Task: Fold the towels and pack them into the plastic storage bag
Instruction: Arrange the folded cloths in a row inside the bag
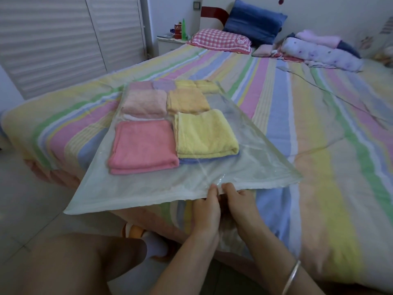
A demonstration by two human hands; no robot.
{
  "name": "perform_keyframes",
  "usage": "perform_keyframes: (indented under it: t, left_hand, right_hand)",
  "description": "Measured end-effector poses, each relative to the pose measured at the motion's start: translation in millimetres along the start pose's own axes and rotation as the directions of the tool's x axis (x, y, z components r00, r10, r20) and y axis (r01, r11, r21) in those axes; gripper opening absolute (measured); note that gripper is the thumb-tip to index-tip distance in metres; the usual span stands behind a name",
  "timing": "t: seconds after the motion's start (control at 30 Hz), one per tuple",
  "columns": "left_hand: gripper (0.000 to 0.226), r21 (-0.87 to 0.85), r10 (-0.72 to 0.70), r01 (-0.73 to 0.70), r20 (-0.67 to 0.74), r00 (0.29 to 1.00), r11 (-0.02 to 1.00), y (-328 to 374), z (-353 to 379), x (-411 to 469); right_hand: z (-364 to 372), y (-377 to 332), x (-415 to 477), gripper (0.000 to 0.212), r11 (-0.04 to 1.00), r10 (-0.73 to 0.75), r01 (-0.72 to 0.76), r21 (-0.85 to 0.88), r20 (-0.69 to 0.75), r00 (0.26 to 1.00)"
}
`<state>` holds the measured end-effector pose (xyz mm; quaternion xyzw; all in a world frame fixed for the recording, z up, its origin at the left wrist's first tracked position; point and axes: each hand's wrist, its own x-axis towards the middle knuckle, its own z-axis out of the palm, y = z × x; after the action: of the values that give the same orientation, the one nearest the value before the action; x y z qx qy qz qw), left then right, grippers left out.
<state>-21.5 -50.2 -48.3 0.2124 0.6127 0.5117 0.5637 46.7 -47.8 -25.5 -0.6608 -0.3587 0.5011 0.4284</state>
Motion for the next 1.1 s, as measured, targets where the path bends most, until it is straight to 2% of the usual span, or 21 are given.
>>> perform_keyframes:
  t: [0.13,0.27,0.4,0.47,0.57,0.63,0.7,0.77,0.83,0.93,1.0,1.1]
  left_hand:
    - [0.042,-0.033,0.077,-0.076,0.034,0.996,0.997,1.6,-13.9,-2.0]
    - [0.043,-0.057,0.111,-0.109,0.034,0.993,0.992,-2.8,-21.4,1.1]
    - [0.044,-0.158,0.085,-0.09,-0.039,0.996,0.983,-0.6,-6.6,-11.5]
    - [0.049,-0.185,0.04,-0.04,-0.003,0.999,0.982,2.2,11.4,-22.1]
    - [0.053,-0.033,-0.034,0.039,0.156,0.987,0.999,0.0,47.8,-30.3]
    - [0.046,0.1,-0.03,0.014,0.162,0.986,0.995,-7.7,69.4,-28.3]
    - [0.042,0.159,0.036,-0.055,0.116,0.993,0.986,-15.2,81.2,-25.7]
    - [0.038,0.131,0.06,-0.073,0.097,0.993,0.989,-20.8,83.8,-23.2]
    - [0.037,0.028,0.041,-0.044,0.084,0.996,0.999,-26.2,82.1,-20.5]
    - [0.038,-0.078,0.042,-0.036,0.088,0.995,0.996,-35.4,79.1,-17.4]
    - [0.031,-0.118,0.037,-0.027,0.081,0.996,0.993,-34.1,77.3,-20.9]
    - [0.039,-0.146,0.027,-0.013,0.093,0.995,0.989,-30.1,76.6,-24.9]
  right_hand:
    - [-27.6,-2.1,8.1,0.036,0.999,-0.011,0.014,0.033,-0.078,0.997]
    - [-63.6,1.9,23.2,0.042,0.995,-0.013,0.028,0.096,-0.145,0.989]
    - [-74.7,3.1,28.2,0.042,0.99,-0.025,0.044,0.133,-0.14,0.99]
    - [-71.9,4.7,28.0,0.043,0.991,-0.03,0.048,0.125,-0.14,0.99]
    - [-70.2,4.3,22.8,0.041,0.997,-0.047,0.054,0.046,-0.143,0.989]
    - [-71.9,0.4,18.7,0.038,0.999,-0.04,0.041,0.009,-0.12,0.992]
    - [-75.5,0.5,21.8,0.036,0.996,-0.08,0.074,-0.058,-0.117,0.99]
    - [-77.9,3.2,26.3,0.036,0.988,-0.11,0.097,-0.12,-0.105,0.988]
    - [-82.6,6.2,31.7,0.036,0.991,-0.077,0.063,-0.119,-0.112,0.991]
    - [-98.1,9.4,39.5,0.034,0.999,-0.028,0.03,0.013,-0.129,0.991]
    - [-107.6,8.8,39.3,0.032,0.999,-0.032,0.038,0.038,-0.147,0.989]
    - [-114.2,5.7,37.1,0.036,0.996,-0.036,0.048,0.08,-0.151,0.988]
